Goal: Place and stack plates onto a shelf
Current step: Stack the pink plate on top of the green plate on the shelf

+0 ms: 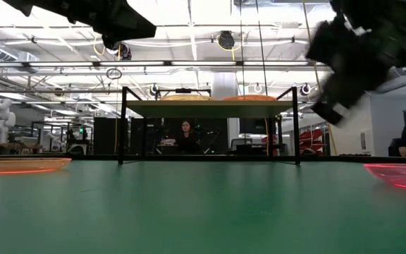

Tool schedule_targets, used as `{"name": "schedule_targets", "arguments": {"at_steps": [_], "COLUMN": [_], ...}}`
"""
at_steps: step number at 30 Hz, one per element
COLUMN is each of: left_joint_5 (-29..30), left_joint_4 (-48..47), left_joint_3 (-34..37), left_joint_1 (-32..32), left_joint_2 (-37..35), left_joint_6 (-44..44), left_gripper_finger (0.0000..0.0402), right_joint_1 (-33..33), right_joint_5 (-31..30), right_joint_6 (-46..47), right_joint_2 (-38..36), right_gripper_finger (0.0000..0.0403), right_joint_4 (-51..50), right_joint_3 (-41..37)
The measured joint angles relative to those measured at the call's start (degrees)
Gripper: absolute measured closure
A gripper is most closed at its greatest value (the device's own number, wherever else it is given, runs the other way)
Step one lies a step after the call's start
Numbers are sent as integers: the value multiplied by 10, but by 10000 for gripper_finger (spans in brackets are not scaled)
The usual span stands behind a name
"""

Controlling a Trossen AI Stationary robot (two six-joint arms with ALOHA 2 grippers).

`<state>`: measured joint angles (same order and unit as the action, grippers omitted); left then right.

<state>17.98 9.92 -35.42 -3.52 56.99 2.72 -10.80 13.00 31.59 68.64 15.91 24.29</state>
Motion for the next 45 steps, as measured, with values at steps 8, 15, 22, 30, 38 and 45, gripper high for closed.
{"name": "schedule_targets", "arguments": {"at_steps": [8, 15, 22, 30, 38, 45], "left_joint_5": [0, 0, 0, 0, 0, 0], "left_joint_4": [-4, -22, -22, -22, -24, -24], "left_joint_3": [0, 0, 0, 0, 0, 0], "left_joint_1": [0, 0, 0, 0, 0, 0], "left_joint_2": [0, 0, 0, 0, 0, 0], "left_joint_6": [8, 7, 4, 16, 21, 21], "left_gripper_finger": [311, 311, 311, 311, 311, 311], "right_joint_1": [87, 43, -10, -18, -48, -50], "right_joint_5": [31, 100, 109, 65, 60, 50], "right_joint_6": [-43, 56, 73, 87, 119, 114], "right_joint_2": [0, 32, 33, 39, 66, 74], "right_gripper_finger": [403, 365, 277, 239, 248, 312], "right_joint_4": [64, -87, -78, -177, -165, -170], "right_joint_3": [17, 5, 2, 1, -2, -2]}}
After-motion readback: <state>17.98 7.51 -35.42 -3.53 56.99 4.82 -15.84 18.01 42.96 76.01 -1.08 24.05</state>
